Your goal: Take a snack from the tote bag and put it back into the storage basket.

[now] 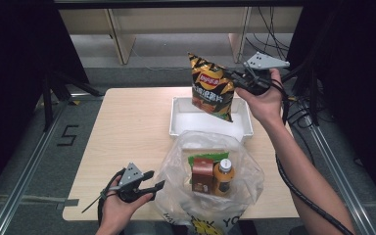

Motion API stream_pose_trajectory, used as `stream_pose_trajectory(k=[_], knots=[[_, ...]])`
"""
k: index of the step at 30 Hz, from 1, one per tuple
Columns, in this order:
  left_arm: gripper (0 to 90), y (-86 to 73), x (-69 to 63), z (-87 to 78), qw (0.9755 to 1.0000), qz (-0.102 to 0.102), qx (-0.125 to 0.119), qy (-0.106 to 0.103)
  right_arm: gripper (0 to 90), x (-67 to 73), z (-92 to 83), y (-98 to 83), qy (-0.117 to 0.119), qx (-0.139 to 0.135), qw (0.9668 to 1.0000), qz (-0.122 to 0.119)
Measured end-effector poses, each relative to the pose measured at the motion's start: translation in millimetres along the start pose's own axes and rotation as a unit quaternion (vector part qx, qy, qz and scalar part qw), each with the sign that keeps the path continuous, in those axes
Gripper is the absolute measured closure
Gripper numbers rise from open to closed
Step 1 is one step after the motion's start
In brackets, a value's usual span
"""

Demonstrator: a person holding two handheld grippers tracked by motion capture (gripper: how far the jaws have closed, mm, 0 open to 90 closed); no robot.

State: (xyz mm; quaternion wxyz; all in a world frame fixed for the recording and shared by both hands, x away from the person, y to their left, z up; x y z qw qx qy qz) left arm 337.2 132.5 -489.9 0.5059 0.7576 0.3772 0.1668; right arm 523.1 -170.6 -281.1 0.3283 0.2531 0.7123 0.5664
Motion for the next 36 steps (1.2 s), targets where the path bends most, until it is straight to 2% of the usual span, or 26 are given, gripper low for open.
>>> stream_pose_trajectory(k=[2, 3, 4, 6, 8, 9, 10, 12, 13, 19, 22, 25, 26, 30, 31, 36], knots=[[45.0, 0.1, 0.6, -0.3, 1.0, 0.004, 0.0, -0.001, 90.0, -1.2, 2.5, -1.5, -0.004, 0.0, 1.0, -0.001], [45.0, 0.2, 0.5, -0.5, 1.0, 0.003, -0.001, 0.001, 90.0, 0.0, 4.2, -3.1, 0.002, 0.006, 0.9999, 0.011], [45.0, -0.1, -0.1, -0.4, 1.0, -0.005, -0.002, 0.004, 90.0, 0.0, 4.2, -3.1, 0.002, 0.006, 0.9999, 0.011], [45.0, 0.1, -0.1, -0.9, 1.0, -0.005, -0.002, 0.006, 90.0, -0.9, 6.3, -3.8, 0.001, 0.006, 1.0, 0.007], [45.0, -0.1, -0.1, -0.9, 1.0, -0.006, -0.002, 0.006, 90.0, 0.3, 7.5, -5.5, 0.006, 0.016, 0.9997, 0.015], [45.0, -0.2, 0.1, -0.7, 1.0, -0.006, -0.002, 0.005, 90.0, -2.5, 10.3, -6.1, 0.003, 0.008, 1.0, 0.001], [45.0, -0.2, 0.1, -0.7, 1.0, -0.006, -0.002, 0.005, 90.0, -2.5, 10.3, -6.1, 0.003, 0.008, 1.0, 0.001], [45.0, -0.2, 0.0, -1.0, 1.0, -0.006, -0.002, 0.006, 90.0, 0.3, 11.3, -8.1, 0.005, 0.02, 0.9994, 0.027], [45.0, -0.2, 0.1, -1.2, 1.0, -0.005, -0.002, 0.006, 90.0, -1.3, 12.7, -8.5, 0.003, 0.016, 0.9997, 0.016], [45.0, -0.5, 0.8, -1.8, 1.0, -0.006, -0.001, 0.007, 90.0, -1.1, 17.8, -12.2, 0.001, 0.024, 0.9994, 0.024], [45.0, -0.4, 0.7, -1.9, 1.0, -0.005, -0.001, 0.007, 90.0, -2.3, 21.0, -14.2, 0.005, 0.024, 0.9995, 0.02], [45.0, -0.3, 0.8, -2.1, 1.0, -0.005, -0.001, 0.007, 90.0, -1.8, 23.1, -17.6, 0.004, 0.033, 0.999, 0.031], [45.0, 0.0, 1.6, -2.3, 1.0, 0.003, -0.001, 0.005, 90.0, -2.9, 24.1, -18.4, 0.001, 0.032, 0.9992, 0.026], [45.0, -0.7, 0.9, -2.1, 1.0, -0.007, -0.001, 0.007, 90.0, -3.1, 28.3, -21.4, 0.008, 0.033, 0.9991, 0.026], [45.0, -0.7, 0.9, -2.1, 1.0, -0.006, -0.001, 0.007, 90.0, -2.5, 28.8, -22.8, 0.005, 0.038, 0.9987, 0.035], [45.0, -0.6, 1.4, -2.0, 1.0, -0.007, -0.002, 0.004, 90.0, -3.9, 34.3, -27.3, 0.006, 0.042, 0.9987, 0.028]])
Point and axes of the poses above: each handheld gripper's, and its own axes: z roughly forward along the jaws, y roughly out of its top, x roughly to its left, the point moved 4 cm from there along z, roughly forward along the jaws, and after that the axes turned 5 degrees about -x, right-handed, at the moved point
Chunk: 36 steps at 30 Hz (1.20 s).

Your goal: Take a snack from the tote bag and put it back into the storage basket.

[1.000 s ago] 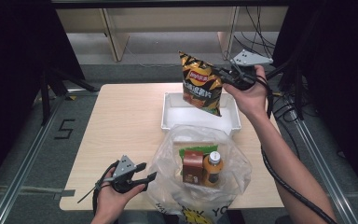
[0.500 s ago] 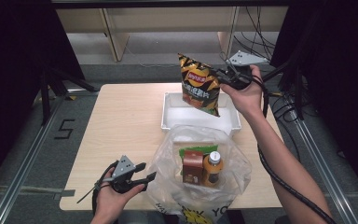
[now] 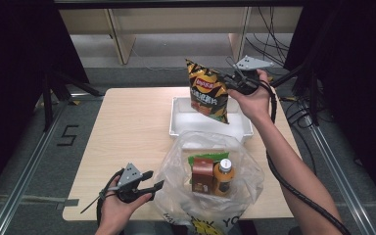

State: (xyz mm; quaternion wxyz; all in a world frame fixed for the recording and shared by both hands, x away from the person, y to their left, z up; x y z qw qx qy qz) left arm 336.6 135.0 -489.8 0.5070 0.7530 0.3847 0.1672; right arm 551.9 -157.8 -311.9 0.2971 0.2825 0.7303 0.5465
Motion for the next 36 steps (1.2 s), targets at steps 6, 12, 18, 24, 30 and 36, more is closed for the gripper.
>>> stream_pose_trajectory(k=[6, 12, 18, 24, 30, 36], knots=[[45.1, -0.1, 0.4, -0.3, 1.0, -0.002, -0.003, 0.001, 90.0, -2.8, 8.5, -6.8, -0.009, 0.009, 0.9999, 0.003], [45.0, 0.1, 0.4, -1.2, 1.0, -0.001, -0.002, 0.004, 90.0, -5.4, 13.4, -11.7, -0.008, 0.012, 0.9999, -0.002], [45.0, 0.0, 0.5, -1.3, 1.0, -0.002, -0.002, 0.004, 90.0, -6.5, 19.6, -19.5, -0.008, 0.018, 0.9998, 0.005], [45.0, -0.1, 0.7, -0.9, 1.0, 0.0, -0.003, 0.001, 90.0, -7.7, 24.0, -25.2, -0.013, 0.024, 0.9996, 0.008], [45.0, -0.5, 0.5, -0.8, 1.0, -0.001, -0.002, 0.001, 90.0, -8.0, 28.8, -29.9, -0.012, 0.031, 0.9994, 0.011], [45.0, -0.4, 0.7, -1.5, 1.0, 0.002, -0.001, 0.003, 90.0, -8.7, 31.7, -33.5, -0.01, 0.038, 0.9992, 0.006]])
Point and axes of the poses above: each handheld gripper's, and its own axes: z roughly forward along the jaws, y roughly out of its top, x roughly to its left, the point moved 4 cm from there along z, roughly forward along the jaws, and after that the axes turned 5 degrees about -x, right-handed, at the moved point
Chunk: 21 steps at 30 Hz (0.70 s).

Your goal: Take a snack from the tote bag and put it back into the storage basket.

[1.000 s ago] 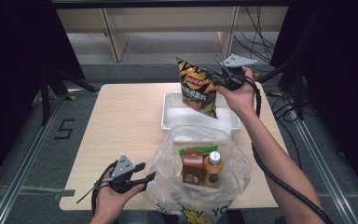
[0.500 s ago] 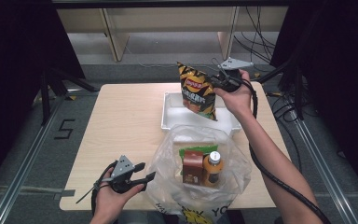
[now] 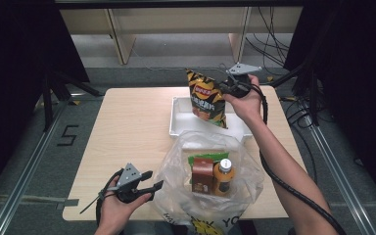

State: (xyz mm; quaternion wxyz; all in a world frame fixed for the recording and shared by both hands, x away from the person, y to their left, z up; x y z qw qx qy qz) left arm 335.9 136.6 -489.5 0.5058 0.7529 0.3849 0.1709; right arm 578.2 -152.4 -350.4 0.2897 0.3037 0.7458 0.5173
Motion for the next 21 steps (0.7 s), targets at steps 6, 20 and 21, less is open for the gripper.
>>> stream_pose_trajectory(k=[6, 20, 21], knots=[[45.1, -0.1, -0.1, 0.6, 1.0, 0.003, -0.001, -0.006, 90.0, -0.7, 4.3, -3.5, 0.001, 0.006, 1.0, -0.006], [45.1, -0.2, 0.1, -0.2, 1.0, 0.006, 0.001, -0.002, 90.0, -2.5, 13.0, -14.2, 0.003, 0.022, 0.9998, 0.001], [45.1, -0.3, 0.1, -0.2, 1.0, 0.006, 0.001, -0.004, 90.0, -3.6, 13.2, -14.5, 0.009, 0.026, 0.9996, -0.002]])
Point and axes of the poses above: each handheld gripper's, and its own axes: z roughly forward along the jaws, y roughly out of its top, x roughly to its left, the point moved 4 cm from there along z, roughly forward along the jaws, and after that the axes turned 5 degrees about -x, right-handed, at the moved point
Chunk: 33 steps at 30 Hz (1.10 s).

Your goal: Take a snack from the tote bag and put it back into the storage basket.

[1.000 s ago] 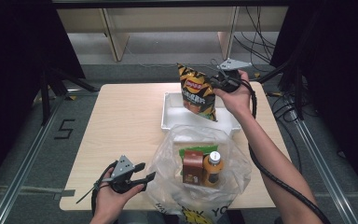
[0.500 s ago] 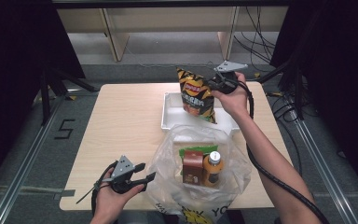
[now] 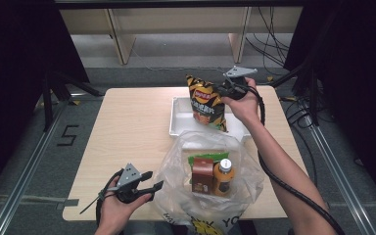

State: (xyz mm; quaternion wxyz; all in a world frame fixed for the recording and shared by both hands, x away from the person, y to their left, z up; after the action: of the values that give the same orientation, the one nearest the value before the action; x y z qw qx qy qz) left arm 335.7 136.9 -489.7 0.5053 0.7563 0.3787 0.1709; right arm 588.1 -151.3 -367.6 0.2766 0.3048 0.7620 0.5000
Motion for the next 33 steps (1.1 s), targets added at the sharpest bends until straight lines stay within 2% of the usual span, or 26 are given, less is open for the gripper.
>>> stream_pose_trajectory(k=[1, 5, 6, 8, 10, 11, 13, 17, 18, 22, 24, 27, 28, 29, 30, 31, 33], knots=[[45.1, -0.1, -0.2, 0.0, 1.0, -0.001, 0.0, 0.001, 90.0, -0.2, 0.4, -1.4, -0.003, 0.003, 0.9999, 0.01], [45.1, 0.1, -0.2, -0.1, 1.0, 0.0, 0.0, 0.0, 89.9, -2.3, 2.5, -2.7, -0.01, 0.0, 0.9999, 0.009], [45.1, -0.2, -1.3, 0.0, 0.9999, -0.01, -0.001, 0.002, 89.9, -2.3, 2.5, -2.7, -0.01, 0.0, 0.9999, 0.009], [45.1, 0.0, -0.8, -0.8, 0.9999, -0.009, -0.001, 0.004, 89.8, -1.9, 4.3, -4.9, -0.006, 0.009, 0.9998, 0.016], [45.1, -0.2, -0.6, -0.9, 0.9999, -0.01, -0.002, 0.004, 89.8, -3.2, 4.6, -5.4, -0.006, 0.01, 0.9999, 0.008], [45.1, -0.3, -0.4, -1.0, 0.9999, -0.01, -0.002, 0.004, 89.8, -2.3, 5.8, -6.1, -0.011, 0.004, 0.9998, 0.018], [45.1, -0.5, -0.2, -1.1, 0.9999, -0.01, -0.002, 0.004, 89.5, -3.9, 6.5, -6.4, -0.01, 0.002, 0.9998, 0.018], [45.2, -0.1, -0.5, -0.6, 0.9999, -0.01, -0.005, 0.001, 87.5, -7.6, 6.3, -6.0, -0.009, 0.013, 0.9998, 0.01], [45.1, -0.3, -0.7, -0.8, 0.9999, -0.011, -0.004, 0.004, 84.0, -9.1, 6.6, -6.8, -0.022, 0.013, 0.9996, 0.009], [45.2, -0.3, -1.1, -0.5, 0.9999, -0.01, -0.003, 0.0, 76.2, -11.9, 5.3, -8.7, -0.03, 0.027, 0.9992, 0.005], [45.2, -0.2, -1.2, -0.5, 0.9999, -0.01, -0.003, 0.0, 73.0, -14.1, 4.8, -9.3, -0.039, 0.024, 0.9989, 0.009], [45.2, -0.2, -1.2, -0.5, 1.0, -0.008, -0.001, 0.001, 66.4, -14.6, 2.2, -8.5, -0.039, 0.033, 0.9986, 0.012], [45.2, 0.1, -0.8, -0.7, 1.0, -0.002, -0.001, 0.003, 63.0, -14.9, 2.0, -7.7, -0.045, 0.029, 0.9985, 0.013], [45.2, 0.1, -1.1, -0.5, 1.0, -0.003, -0.001, 0.001, 58.1, -14.9, -0.9, -5.8, -0.05, 0.033, 0.998, 0.021], [45.2, 0.1, -1.1, -0.5, 1.0, -0.003, -0.001, 0.001, 58.1, -14.9, -0.9, -5.8, -0.05, 0.033, 0.998, 0.021], [45.2, -0.3, -1.8, -0.2, 1.0, -0.01, -0.001, 0.001, 54.6, -17.1, -2.0, -4.5, -0.06, 0.022, 0.9979, 0.014], [45.2, -0.2, -2.1, 0.0, 1.0, -0.009, -0.001, 0.001, 52.4, -16.7, -5.2, -4.5, -0.059, 0.031, 0.9975, 0.024]])
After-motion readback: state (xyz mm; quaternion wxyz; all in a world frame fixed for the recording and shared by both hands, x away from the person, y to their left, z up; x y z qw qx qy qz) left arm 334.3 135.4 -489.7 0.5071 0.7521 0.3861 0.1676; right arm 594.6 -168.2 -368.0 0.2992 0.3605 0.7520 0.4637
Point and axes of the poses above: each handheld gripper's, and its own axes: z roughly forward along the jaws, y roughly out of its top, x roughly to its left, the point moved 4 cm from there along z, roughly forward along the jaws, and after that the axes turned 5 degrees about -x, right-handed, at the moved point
